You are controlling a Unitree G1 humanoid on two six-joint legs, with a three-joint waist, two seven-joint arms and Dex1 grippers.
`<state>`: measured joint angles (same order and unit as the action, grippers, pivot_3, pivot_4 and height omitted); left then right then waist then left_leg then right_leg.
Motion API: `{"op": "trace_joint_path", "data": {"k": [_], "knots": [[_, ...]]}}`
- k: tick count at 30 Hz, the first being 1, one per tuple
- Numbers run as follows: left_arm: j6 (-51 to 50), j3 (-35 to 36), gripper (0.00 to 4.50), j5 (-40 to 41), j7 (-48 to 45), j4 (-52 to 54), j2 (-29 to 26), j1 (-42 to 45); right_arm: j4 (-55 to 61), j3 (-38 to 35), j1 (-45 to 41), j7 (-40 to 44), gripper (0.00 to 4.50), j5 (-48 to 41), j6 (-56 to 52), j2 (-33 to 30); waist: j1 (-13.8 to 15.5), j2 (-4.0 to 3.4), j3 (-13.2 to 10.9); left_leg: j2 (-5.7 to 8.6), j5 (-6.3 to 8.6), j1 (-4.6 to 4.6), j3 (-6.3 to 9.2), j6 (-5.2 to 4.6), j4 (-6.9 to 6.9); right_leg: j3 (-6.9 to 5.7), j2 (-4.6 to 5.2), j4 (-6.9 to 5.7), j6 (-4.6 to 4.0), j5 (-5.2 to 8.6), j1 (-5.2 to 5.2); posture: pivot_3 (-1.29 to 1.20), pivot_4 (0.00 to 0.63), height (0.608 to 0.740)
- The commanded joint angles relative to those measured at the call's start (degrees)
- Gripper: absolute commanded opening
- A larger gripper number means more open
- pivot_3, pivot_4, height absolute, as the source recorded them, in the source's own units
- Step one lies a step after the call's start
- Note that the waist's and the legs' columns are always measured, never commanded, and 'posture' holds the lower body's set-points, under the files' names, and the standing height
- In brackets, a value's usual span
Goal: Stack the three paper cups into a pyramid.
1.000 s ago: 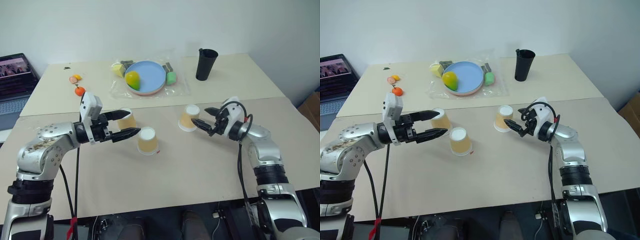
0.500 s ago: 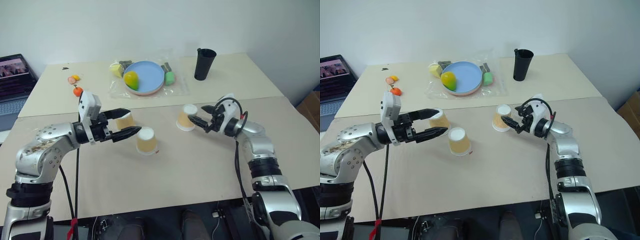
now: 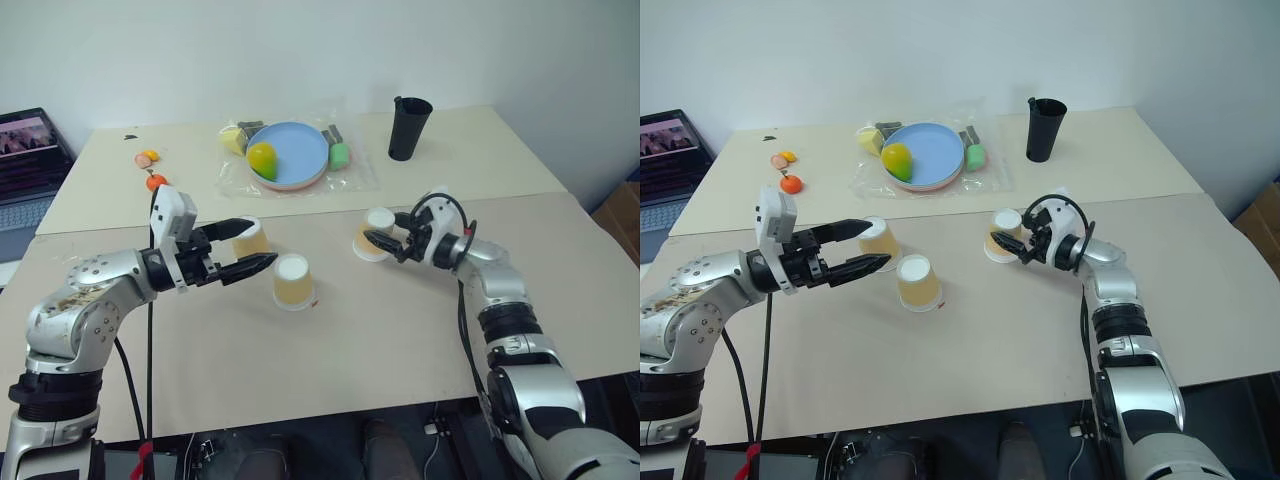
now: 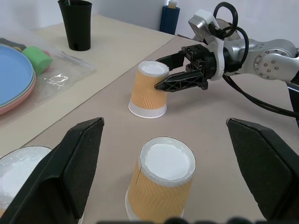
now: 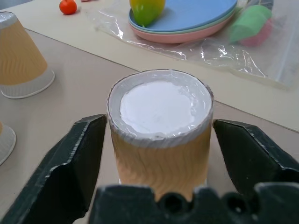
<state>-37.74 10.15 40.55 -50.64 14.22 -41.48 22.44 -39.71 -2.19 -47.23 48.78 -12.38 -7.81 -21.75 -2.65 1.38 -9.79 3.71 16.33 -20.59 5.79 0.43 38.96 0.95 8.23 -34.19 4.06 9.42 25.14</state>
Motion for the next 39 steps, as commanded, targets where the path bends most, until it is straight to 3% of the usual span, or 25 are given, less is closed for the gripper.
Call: {"op": "trace_joint_path", "data": {"k": [1,3,9,17,26,39], "knots": [[0.56,1.55,4.50,0.73,0.38,2.30,-0.06,-0.21,-0.17,-0.78,-2.43,0.46,2.80,0.01,2.59,-0.33,0.01,0.00,0.00,0.00,0.00,0.00,0.00,0.00,0.00,0.00,0.00,0.00,0.00,0.00,0.00,0.00,0.150,0.720],[0.56,1.69,4.50,0.71,0.71,2.46,0.04,-0.71,-0.32,-0.87,-2.53,0.40,2.39,0.15,2.20,-0.81,-0.01,0.00,0.00,0.00,0.00,-0.01,0.00,0.00,0.00,0.00,0.00,0.01,0.00,0.00,0.00,0.00,0.150,0.720],[-0.58,4.69,4.50,1.91,1.02,4.16,-1.25,-6.21,7.22,-1.32,1.81,5.50,2.39,-1.79,-2.30,-5.84,0.05,-0.01,0.00,0.00,0.00,-0.03,0.01,0.00,-0.01,0.00,0.00,0.00,0.00,0.00,0.03,0.00,0.150,0.720],[-1.79,9.77,4.50,3.97,1.16,6.88,-4.24,-12.07,33.48,2.30,16.66,20.70,2.39,-10.78,-17.45,-14.57,0.20,-0.01,-0.01,-0.01,0.04,-0.09,0.03,-0.06,0.00,-0.02,0.00,0.03,0.01,0.01,0.04,0.00,0.150,0.720],[-2.54,10.11,4.50,4.59,2.40,8.08,-4.32,-12.16,33.78,8.64,15.81,18.54,2.39,-7.17,-13.98,-8.94,0.10,-0.01,-0.01,-0.22,0.00,0.24,-0.10,0.01,0.03,0.03,-0.18,-0.08,-0.11,-0.09,-0.16,0.00,0.150,0.720],[-2.08,8.57,4.50,4.84,3.68,8.24,-3.49,-10.74,27.01,9.85,10.52,17.14,2.39,-5.31,-9.91,-3.94,0.14,-0.01,-0.01,-0.52,-0.02,0.22,-0.08,0.06,0.03,0.06,-0.55,0.00,-0.30,-0.20,-0.11,0.00,0.150,0.720]]}}
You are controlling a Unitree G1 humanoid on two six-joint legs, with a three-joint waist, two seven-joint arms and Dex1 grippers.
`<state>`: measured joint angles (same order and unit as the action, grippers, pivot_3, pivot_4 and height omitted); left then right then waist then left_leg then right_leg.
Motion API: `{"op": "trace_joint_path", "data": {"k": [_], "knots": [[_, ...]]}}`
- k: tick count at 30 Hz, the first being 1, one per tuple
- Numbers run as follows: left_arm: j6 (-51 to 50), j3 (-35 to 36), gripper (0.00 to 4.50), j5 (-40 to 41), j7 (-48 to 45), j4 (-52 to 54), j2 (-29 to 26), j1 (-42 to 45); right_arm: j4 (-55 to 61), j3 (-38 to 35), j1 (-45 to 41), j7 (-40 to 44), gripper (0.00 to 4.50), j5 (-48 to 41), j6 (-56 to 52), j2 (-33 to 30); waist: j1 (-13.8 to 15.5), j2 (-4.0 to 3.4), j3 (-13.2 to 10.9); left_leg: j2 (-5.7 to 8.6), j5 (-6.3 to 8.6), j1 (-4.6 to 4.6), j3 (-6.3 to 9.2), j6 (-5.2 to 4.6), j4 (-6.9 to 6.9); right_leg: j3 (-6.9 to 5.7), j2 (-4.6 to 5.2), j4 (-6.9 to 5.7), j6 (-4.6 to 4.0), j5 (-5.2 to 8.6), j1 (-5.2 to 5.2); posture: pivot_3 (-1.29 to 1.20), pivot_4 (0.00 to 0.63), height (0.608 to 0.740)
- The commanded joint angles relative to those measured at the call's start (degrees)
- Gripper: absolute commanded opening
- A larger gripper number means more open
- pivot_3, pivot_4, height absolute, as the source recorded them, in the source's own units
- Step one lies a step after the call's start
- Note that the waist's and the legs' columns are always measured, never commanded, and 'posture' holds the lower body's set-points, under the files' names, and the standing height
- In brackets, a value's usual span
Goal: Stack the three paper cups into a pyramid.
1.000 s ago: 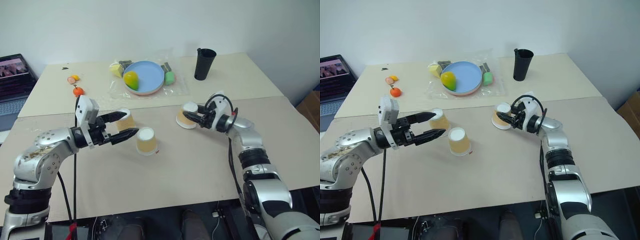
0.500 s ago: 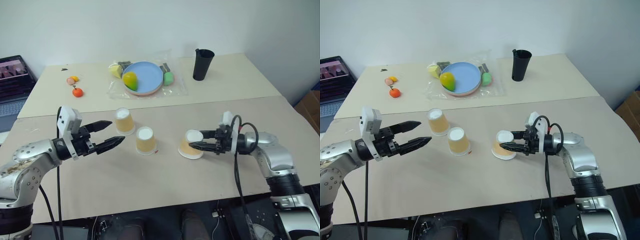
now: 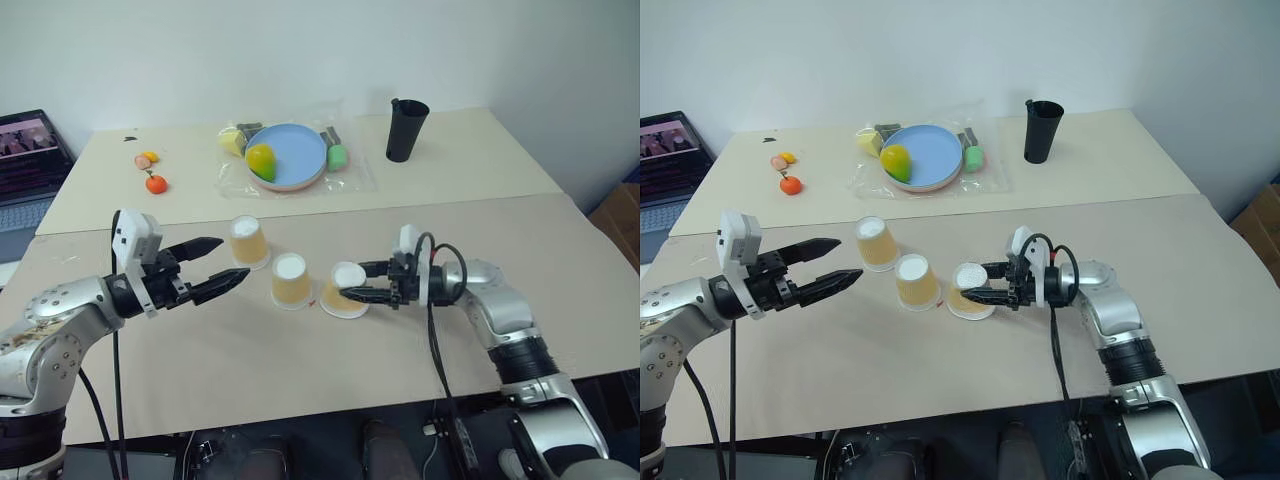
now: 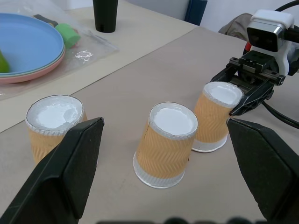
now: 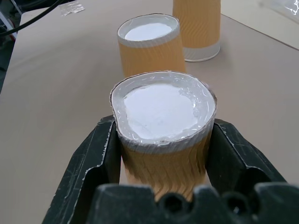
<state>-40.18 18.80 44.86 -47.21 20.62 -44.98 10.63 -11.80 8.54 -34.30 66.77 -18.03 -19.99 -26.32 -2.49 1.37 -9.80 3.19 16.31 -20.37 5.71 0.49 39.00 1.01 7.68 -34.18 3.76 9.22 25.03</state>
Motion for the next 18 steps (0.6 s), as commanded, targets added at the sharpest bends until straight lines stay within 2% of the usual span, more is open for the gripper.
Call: {"op": "trace_joint_path", "data": {"k": [1,18], "knots": [[0.41,-0.25,4.50,0.51,0.27,1.79,0.06,1.19,-1.47,-0.98,-2.84,-0.99,2.39,0.38,2.42,0.89,-0.01,0.00,0.00,-0.02,-0.01,0.00,0.00,0.01,0.00,0.01,-0.02,0.00,-0.02,-0.02,0.00,0.00,0.150,0.720],[1.22,-1.21,4.50,0.14,0.46,0.99,0.61,2.10,-2.91,-0.14,-4.14,-1.73,2.39,0.96,2.28,4.38,-0.04,0.00,0.00,-0.09,-0.02,0.00,0.01,0.04,-0.01,0.02,-0.11,-0.01,-0.06,-0.03,0.02,0.00,0.150,0.720]]}}
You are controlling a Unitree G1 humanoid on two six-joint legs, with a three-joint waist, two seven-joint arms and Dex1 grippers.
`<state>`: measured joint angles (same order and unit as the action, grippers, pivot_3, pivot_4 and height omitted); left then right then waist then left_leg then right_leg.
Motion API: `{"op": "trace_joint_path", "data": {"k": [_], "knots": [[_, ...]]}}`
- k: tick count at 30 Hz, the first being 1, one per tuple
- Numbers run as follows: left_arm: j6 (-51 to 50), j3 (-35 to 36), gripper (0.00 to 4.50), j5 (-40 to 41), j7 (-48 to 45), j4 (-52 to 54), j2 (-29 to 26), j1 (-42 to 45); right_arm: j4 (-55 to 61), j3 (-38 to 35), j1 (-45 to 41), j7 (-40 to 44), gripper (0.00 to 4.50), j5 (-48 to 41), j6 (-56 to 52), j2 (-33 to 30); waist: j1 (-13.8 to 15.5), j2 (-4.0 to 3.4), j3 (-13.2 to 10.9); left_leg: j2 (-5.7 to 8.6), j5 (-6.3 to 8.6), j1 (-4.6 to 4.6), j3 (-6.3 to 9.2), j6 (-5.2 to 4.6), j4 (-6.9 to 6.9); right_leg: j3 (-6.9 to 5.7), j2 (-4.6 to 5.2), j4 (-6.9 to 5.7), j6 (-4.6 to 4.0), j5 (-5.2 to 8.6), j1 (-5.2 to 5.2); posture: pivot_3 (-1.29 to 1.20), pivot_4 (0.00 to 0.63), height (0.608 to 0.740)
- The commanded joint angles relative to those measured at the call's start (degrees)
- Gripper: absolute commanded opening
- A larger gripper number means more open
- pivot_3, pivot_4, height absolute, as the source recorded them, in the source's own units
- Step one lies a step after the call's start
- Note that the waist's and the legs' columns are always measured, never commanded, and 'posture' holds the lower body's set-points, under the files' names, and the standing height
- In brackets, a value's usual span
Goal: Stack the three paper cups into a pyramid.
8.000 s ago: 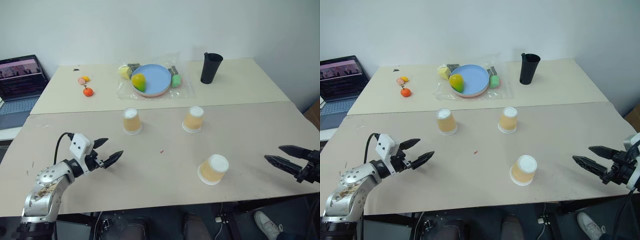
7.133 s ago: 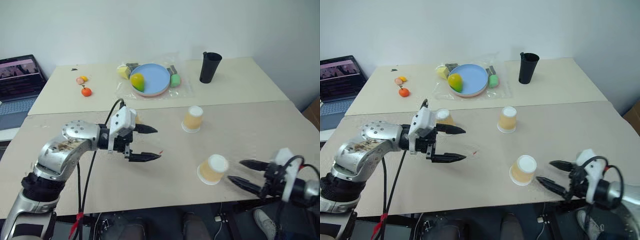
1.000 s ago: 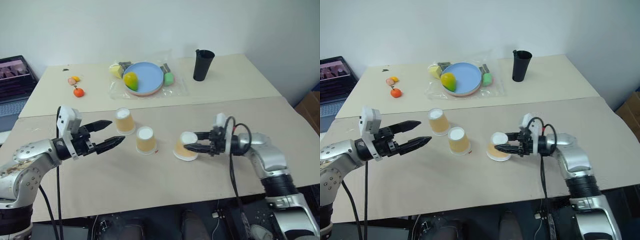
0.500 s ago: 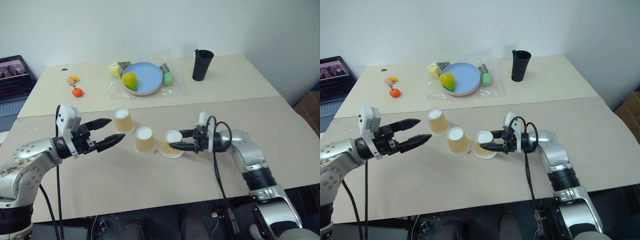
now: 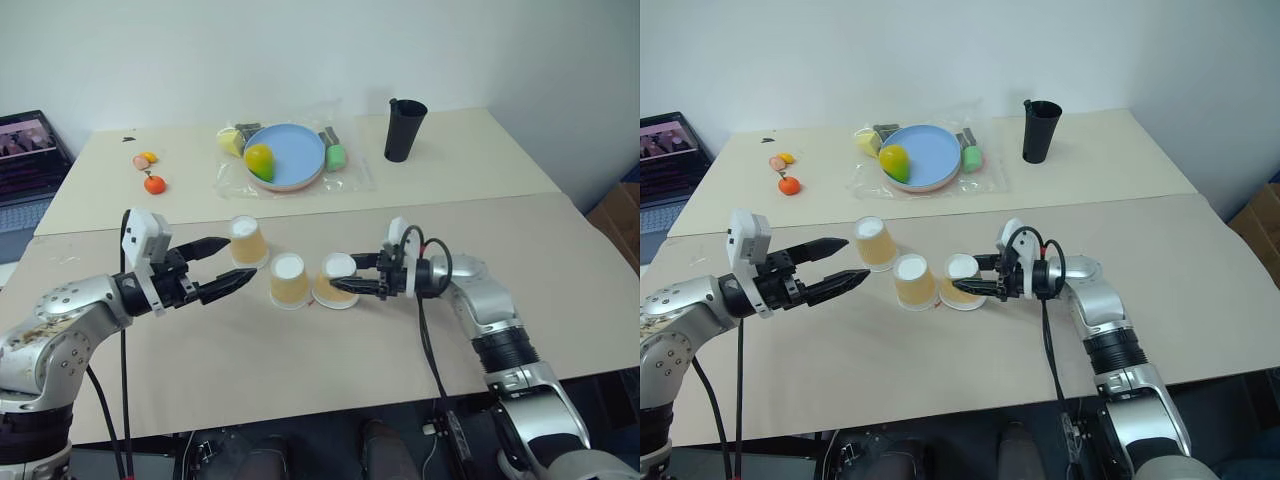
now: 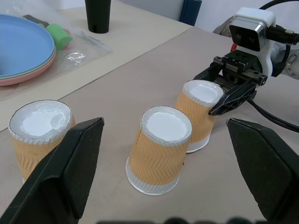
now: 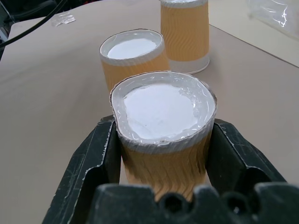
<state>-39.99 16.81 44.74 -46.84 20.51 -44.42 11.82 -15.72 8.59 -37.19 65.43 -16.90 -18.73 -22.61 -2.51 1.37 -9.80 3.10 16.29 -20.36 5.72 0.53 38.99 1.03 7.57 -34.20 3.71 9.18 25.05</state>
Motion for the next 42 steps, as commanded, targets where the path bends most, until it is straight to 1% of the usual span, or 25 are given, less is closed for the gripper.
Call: {"op": "trace_joint_path", "data": {"k": [1,2,4,5,6,7,8,14,16,18,20,27,30,33,38,42], "knots": [[0.97,0.83,4.50,0.29,0.14,1.18,0.04,0.84,0.79,-0.22,-1.28,-0.51,2.39,-0.14,1.01,0.85,-0.05,0.00,0.00,0.00,0.00,0.00,0.00,0.00,0.00,0.00,0.00,0.00,0.00,0.00,0.00,0.00,0.150,0.720],[0.94,0.91,4.50,0.34,0.18,1.26,0.05,0.75,0.56,-0.31,-1.31,-0.66,2.39,-0.07,1.20,1.05,-0.05,0.00,0.00,0.00,0.00,0.00,0.00,0.00,0.00,0.00,0.00,0.00,0.00,0.00,0.00,0.00,0.150,0.720],[0.87,1.02,4.50,0.39,0.28,1.40,0.05,0.65,0.01,-0.44,-1.47,-0.77,3.23,0.03,1.31,1.32,-0.02,0.00,0.00,0.00,0.00,0.00,0.00,0.00,0.00,0.00,0.00,0.00,0.00,0.00,0.00,0.00,0.150,0.720],[0.85,1.06,4.50,0.41,0.32,1.46,0.05,0.61,-0.11,-0.49,-1.50,-0.62,3.43,-0.06,1.19,1.39,0.01,0.00,0.00,0.00,0.00,0.00,0.00,0.00,0.00,0.00,0.00,0.00,0.00,0.00,0.00,0.00,0.150,0.720],[0.87,1.15,4.50,0.46,0.33,1.44,0.05,0.60,-0.39,-0.49,-1.64,-0.93,3.74,0.25,1.33,1.42,0.02,0.00,0.00,0.00,0.00,-0.01,0.00,0.00,0.00,0.00,0.00,0.01,0.00,0.00,0.00,0.00,0.150,0.720],[0.86,1.23,4.50,0.54,0.36,1.45,0.07,0.59,-0.75,-0.38,-1.81,-1.44,4.21,0.83,1.66,1.42,0.00,0.00,0.00,0.00,0.00,0.00,0.00,0.00,0.00,0.00,0.00,0.01,0.00,0.00,0.00,0.00,0.150,0.720],[0.83,1.28,4.50,0.62,0.41,1.47,0.09,0.59,-0.95,-0.27,-2.02,-1.48,4.46,0.83,0.49,1.27,-0.01,0.00,0.00,0.00,0.00,0.00,0.00,0.00,0.00,0.00,0.00,0.01,0.00,0.00,0.00,0.00,0.150,0.720],[1.03,0.67,4.50,0.56,0.20,0.65,0.41,1.33,2.70,-1.80,-1.20,1.33,4.46,-2.68,-5.18,-0.99,0.01,0.00,0.00,0.00,0.00,-0.01,0.00,0.01,0.00,0.01,0.00,0.01,0.00,0.00,0.01,0.00,0.150,0.720],[1.28,0.12,4.50,0.35,-0.06,-0.05,0.75,1.97,4.98,-2.61,-0.63,3.30,4.46,-4.83,-9.34,-3.26,0.10,-0.01,-0.01,0.01,0.00,-0.01,0.00,0.00,0.00,0.01,0.00,0.01,0.00,0.00,0.01,0.00,0.150,0.720],[1.36,-0.31,4.50,0.31,-0.34,-0.92,1.31,2.78,8.77,-3.92,0.46,6.89,4.46,-10.11,-16.20,-6.38,0.32,-0.01,-0.01,0.01,0.00,-0.02,0.01,0.00,0.00,0.00,0.00,0.02,0.00,0.00,0.00,0.00,0.150,0.720],[1.44,-0.82,4.50,0.37,-0.68,-2.01,2.01,3.78,10.43,-5.39,1.58,6.31,4.46,-11.45,-17.82,-8.64,0.47,0.00,0.00,0.01,0.00,-0.04,0.02,0.00,0.00,-0.01,0.00,0.03,0.00,0.00,-0.01,0.00,0.150,0.720],[1.68,-2.03,4.50,-0.39,-1.34,-4.02,3.06,5.68,14.81,-12.31,6.86,2.32,4.46,-13.02,-18.37,-13.84,0.20,0.00,0.00,0.00,0.00,-0.03,0.00,-0.01,0.00,0.00,0.00,0.03,0.00,0.00,-0.02,0.00,0.150,0.720],[1.58,-1.12,4.50,-0.80,-1.39,-4.27,2.42,5.04,17.71,-15.34,9.46,0.86,4.46,-14.15,-19.13,-16.32,0.24,0.00,-0.01,0.00,0.00,-0.04,-0.01,-0.01,0.00,0.01,0.00,0.03,0.00,0.00,-0.01,0.00,0.150,0.720],[1.46,0.98,4.50,-1.04,-0.15,-5.04,2.07,4.37,20.11,-17.39,11.05,-1.88,4.46,-14.39,-18.89,-17.15,0.16,0.01,-0.01,0.00,0.01,-0.04,-0.01,-0.01,0.00,0.01,0.00,0.04,0.01,0.00,-0.02,0.00,0.150,0.720],[2.42,3.50,4.50,-5.23,3.29,-6.73,0.54,2.34,21.37,-16.90,12.19,-4.62,4.46,-13.42,-17.33,-16.93,0.13,0.01,-0.01,-0.02,0.00,-0.02,-0.03,-0.01,0.00,0.01,-0.01,0.01,0.01,0.00,-0.03,0.00,0.150,0.720],[3.67,4.82,4.50,-8.01,4.39,-7.92,-0.41,-0.45,20.87,-15.20,11.86,-5.17,4.46,-12.62,-15.62,-16.10,0.23,0.01,-0.01,-0.01,0.01,-0.03,-0.04,-0.01,0.00,0.02,-0.01,0.04,0.01,0.00,-0.03,0.00,0.150,0.720]]}}
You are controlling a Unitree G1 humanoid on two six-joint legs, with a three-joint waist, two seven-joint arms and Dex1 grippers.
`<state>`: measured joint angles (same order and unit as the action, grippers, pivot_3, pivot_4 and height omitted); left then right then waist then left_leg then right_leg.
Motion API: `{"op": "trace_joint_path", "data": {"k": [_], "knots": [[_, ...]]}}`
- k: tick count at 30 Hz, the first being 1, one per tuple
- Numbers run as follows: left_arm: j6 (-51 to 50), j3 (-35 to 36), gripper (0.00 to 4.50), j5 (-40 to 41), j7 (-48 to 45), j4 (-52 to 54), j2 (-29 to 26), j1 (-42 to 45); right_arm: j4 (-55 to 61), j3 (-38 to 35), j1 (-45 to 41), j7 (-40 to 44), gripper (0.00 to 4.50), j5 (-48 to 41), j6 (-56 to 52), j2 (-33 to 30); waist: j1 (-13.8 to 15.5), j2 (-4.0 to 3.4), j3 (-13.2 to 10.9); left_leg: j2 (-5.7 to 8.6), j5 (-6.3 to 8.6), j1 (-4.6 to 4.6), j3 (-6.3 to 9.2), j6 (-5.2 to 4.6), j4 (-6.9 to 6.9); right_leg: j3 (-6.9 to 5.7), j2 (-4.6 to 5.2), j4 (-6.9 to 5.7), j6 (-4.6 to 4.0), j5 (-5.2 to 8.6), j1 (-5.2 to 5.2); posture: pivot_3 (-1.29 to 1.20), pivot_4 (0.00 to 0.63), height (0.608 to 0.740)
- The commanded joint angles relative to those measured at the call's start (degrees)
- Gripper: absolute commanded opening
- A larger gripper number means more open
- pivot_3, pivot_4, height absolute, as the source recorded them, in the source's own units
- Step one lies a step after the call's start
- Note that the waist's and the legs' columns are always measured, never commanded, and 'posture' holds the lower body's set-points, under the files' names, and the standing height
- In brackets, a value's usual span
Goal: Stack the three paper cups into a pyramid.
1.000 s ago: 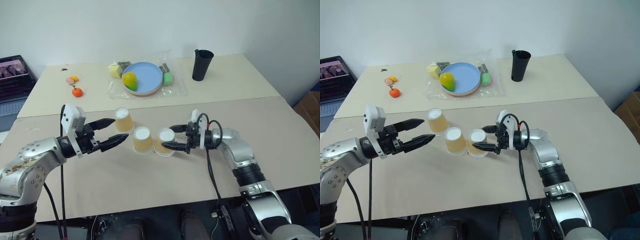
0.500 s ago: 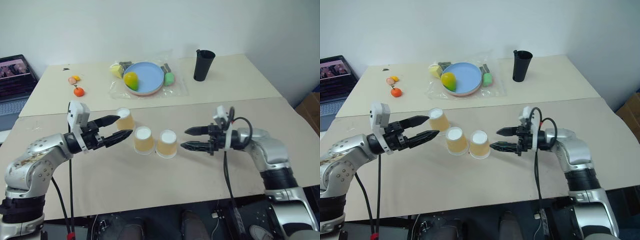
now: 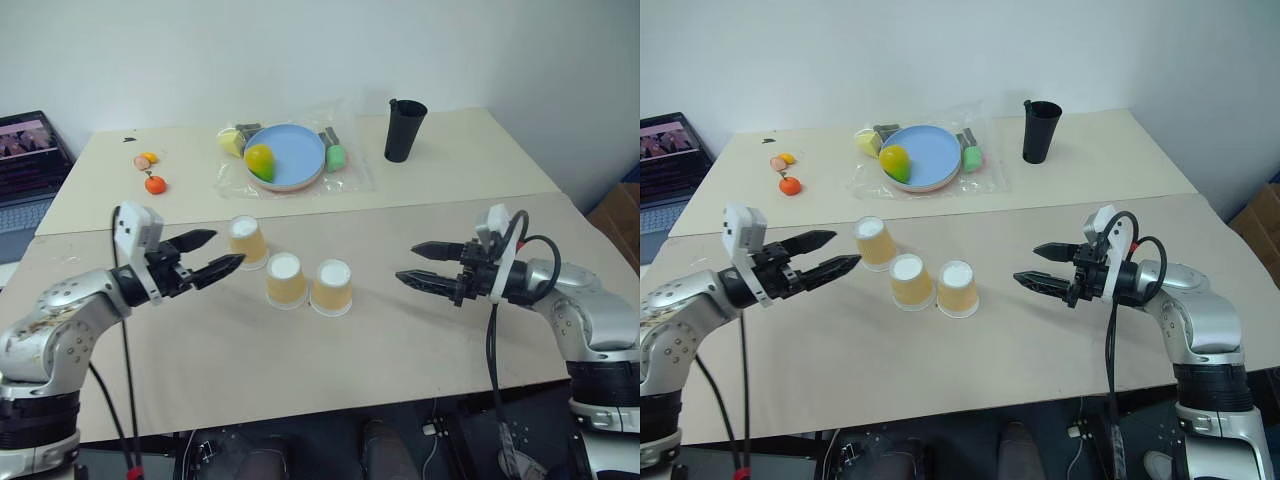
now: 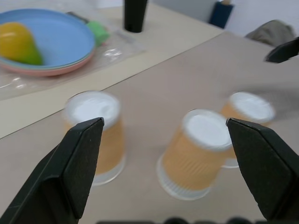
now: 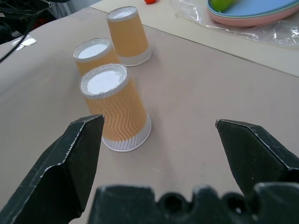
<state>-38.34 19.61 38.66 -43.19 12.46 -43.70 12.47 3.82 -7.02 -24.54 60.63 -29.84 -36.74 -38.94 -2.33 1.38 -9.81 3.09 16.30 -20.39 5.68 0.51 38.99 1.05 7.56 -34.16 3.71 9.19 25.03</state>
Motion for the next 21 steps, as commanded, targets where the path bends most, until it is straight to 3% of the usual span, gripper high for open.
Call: {"op": "trace_joint_path", "data": {"k": [1,11,21], "knots": [[2.24,2.00,4.50,-2.40,0.65,-0.04,-1.22,-1.61,1.62,0.55,-0.85,-0.44,4.46,0.24,2.55,0.30,0.13,0.00,0.00,0.00,0.00,-0.01,0.00,0.00,0.00,0.00,0.00,0.02,0.00,0.00,0.00,0.00,0.150,0.720],[4.06,-1.77,4.50,-4.84,-1.40,-5.32,0.13,0.77,4.87,-0.78,0.28,-2.31,4.46,-2.09,2.14,-0.35,1.13,0.00,0.00,0.00,0.00,-0.01,0.00,0.00,0.00,-0.02,0.00,0.01,0.00,0.00,0.00,0.00,0.150,0.720],[10.52,-9.08,4.50,-12.78,-0.86,-17.34,3.79,12.32,7.26,-2.04,2.60,-4.86,4.46,-2.67,1.73,-0.01,1.60,0.01,0.00,0.01,0.00,-0.04,0.00,0.01,0.01,-0.04,0.00,0.03,0.00,-0.01,-0.02,0.00,0.150,0.720]]}}
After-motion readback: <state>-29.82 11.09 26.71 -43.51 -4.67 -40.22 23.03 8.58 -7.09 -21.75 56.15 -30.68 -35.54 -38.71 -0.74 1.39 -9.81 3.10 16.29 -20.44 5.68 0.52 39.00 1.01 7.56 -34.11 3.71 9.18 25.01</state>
